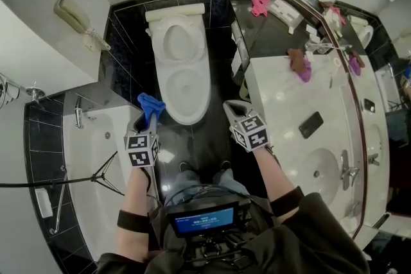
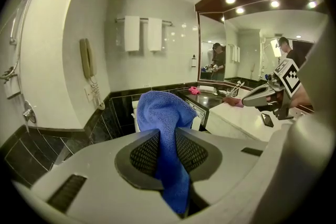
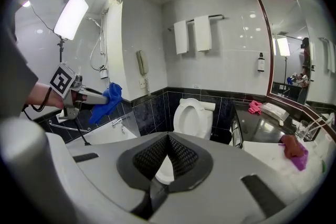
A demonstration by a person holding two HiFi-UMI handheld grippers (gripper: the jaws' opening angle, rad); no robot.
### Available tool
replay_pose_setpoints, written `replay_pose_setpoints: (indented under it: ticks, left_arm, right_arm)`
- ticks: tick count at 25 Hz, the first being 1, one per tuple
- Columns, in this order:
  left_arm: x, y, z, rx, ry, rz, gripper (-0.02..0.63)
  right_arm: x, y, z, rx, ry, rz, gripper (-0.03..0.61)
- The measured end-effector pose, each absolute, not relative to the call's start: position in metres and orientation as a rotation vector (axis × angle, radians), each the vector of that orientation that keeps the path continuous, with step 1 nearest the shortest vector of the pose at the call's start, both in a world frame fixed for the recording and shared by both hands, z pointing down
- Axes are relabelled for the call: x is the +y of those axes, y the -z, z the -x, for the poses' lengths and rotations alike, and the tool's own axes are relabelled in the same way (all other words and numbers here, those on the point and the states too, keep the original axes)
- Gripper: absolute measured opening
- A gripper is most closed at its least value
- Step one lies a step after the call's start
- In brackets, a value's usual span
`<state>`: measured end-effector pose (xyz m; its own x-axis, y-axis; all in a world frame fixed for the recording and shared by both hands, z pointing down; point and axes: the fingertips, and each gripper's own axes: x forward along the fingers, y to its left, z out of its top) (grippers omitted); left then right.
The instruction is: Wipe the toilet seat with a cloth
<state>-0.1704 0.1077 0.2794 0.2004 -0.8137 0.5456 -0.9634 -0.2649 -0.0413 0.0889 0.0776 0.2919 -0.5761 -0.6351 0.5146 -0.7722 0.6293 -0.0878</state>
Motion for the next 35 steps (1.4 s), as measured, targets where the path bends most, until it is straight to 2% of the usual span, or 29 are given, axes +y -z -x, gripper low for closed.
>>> replay_pose_setpoints:
  ticks: [21, 29, 35]
  left_arm:
    - [0.060, -0.278, 0.226, -1.613, -0.666, -2.299, 0.077]
    - [-0.008, -0.299, 0.218, -1.610, -0.691, -2.290, 0.077]
    - [-0.086, -0.337, 0.187, -1.637, -0.700, -2.270, 0.077]
  right_arm:
    - [0.055, -0.296, 0.008, -2.427, -0.400, -1.168, 0.015]
    - [-0.019, -0.310, 0.026, -2.454, -0.394, -1.130, 0.015]
    - [-0.102, -0.353, 0.011, -2.466, -0.389, -1.087, 0.015]
